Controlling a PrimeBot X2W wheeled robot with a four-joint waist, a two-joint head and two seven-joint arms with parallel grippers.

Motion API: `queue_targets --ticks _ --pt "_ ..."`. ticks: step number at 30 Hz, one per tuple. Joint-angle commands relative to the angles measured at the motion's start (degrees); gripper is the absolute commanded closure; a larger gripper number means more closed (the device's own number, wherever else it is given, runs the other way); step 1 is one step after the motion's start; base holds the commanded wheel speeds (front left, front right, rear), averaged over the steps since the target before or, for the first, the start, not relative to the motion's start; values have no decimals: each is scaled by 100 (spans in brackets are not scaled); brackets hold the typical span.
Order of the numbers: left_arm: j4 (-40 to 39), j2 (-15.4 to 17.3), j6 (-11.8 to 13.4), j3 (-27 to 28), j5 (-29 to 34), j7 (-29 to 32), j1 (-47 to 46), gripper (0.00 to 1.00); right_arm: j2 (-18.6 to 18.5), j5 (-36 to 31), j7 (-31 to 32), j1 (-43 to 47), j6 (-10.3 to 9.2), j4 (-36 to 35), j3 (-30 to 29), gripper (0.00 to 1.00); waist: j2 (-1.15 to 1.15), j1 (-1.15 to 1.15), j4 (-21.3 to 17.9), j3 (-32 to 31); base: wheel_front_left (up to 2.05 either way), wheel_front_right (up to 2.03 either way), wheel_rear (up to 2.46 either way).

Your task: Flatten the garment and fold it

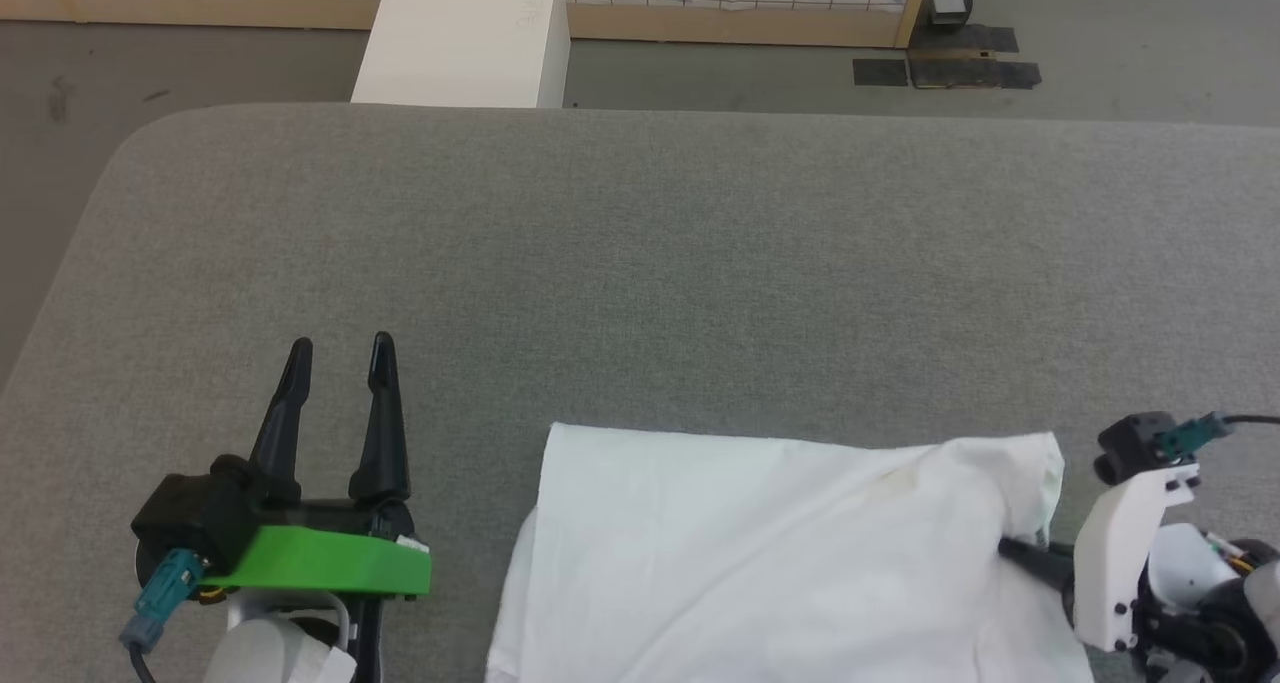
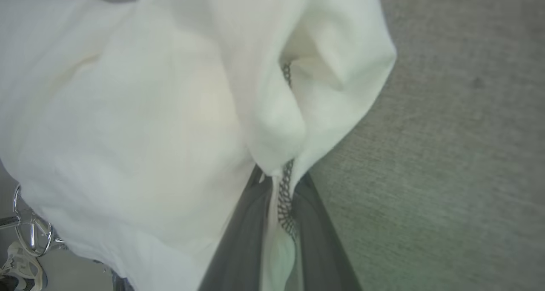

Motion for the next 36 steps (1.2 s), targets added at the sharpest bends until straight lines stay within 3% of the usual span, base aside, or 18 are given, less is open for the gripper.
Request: queue_targets --ticks 1,14,19,26,32,36 --pt "0 -40 -51 30 47 -27 -106 0 -189 -131 -28 -256 -61 204 -323 100 51 0 -4 29 0 0 0" --pt "46 -107 -121 10 86 -27 -164 0 -626 -801 257 -539 -61 918 -1491 100 51 0 74 82 0 0 0" --pt "112 -119 -139 7 93 -27 -100 0 -612 -1243 384 -528 -61 1006 -1710 100 51 0 45 -47 0 0 0" --pt "251 -106 -165 4 49 -27 25 0 -672 -1585 1348 -385 -61 205 -1252 100 51 0 -64 -352 0 0 0" --pt "302 -77 -181 -2 -18 -27 127 0 -525 -1212 2508 -200 -61 -1169 -843 100 51 0 -141 -525 0 0 0" --pt "307 -74 -188 -18 -50 -27 132 0 -294 -1049 2879 -167 -61 -1856 -601 100 51 0 -162 -528 0 0 0"
